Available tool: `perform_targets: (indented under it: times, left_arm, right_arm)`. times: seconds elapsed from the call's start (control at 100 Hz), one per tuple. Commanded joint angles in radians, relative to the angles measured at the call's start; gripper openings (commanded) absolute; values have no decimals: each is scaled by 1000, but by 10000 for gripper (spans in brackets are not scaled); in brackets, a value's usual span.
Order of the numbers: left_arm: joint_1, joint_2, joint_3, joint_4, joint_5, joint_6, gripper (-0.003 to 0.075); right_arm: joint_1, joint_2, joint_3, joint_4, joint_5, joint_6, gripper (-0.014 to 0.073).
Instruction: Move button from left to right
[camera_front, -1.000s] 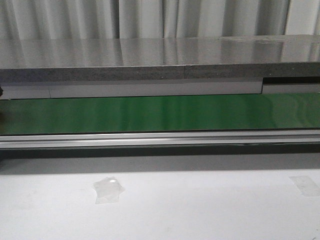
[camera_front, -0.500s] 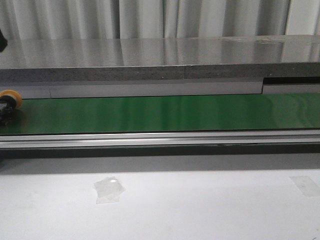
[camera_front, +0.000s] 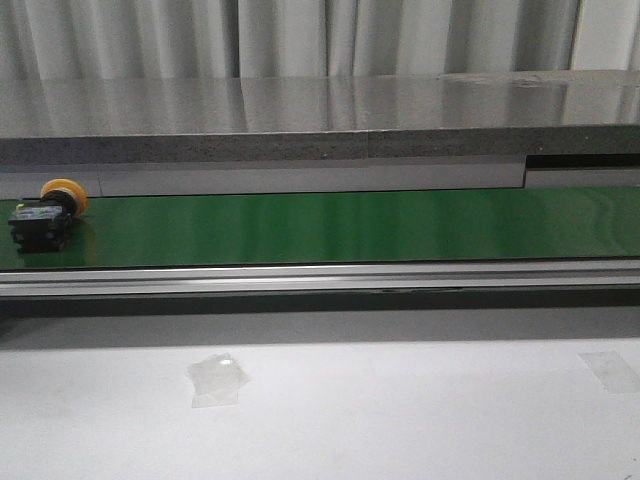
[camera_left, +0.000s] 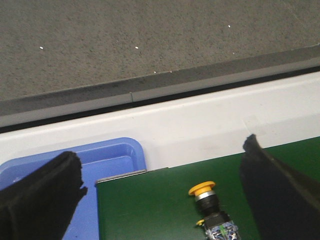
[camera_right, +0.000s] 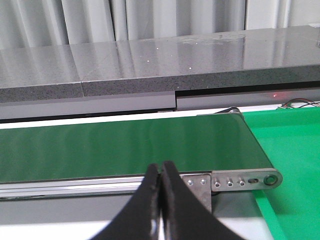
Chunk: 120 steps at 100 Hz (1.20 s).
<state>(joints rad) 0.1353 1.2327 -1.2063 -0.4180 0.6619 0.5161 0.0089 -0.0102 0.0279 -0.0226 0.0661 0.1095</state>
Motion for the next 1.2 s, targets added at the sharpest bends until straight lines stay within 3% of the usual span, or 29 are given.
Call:
perform_targets:
  times: [0.0, 0.19, 0.52, 0.83, 1.19]
  left_arm:
    - [-9, -112, 61, -38, -153, 25, 621]
    - [-9, -320, 306, -137, -354, 117, 621]
    - [-96, -631, 638, -170, -502, 117, 621]
    - [-128, -814, 761, -197, -512, 113, 621]
    - [-128, -825, 774, -197, -516, 113, 615]
  right_arm:
    - [-1, -19, -16, -6, -80, -4, -68]
    - [-1, -19, -16, -6, -80, -4, -68]
    - [-1, -19, -16, -6, -80, -4, -68]
    - [-1, -19, -16, -6, -80, -4, -68]
    - [-1, -19, -16, -6, -80, -4, -68]
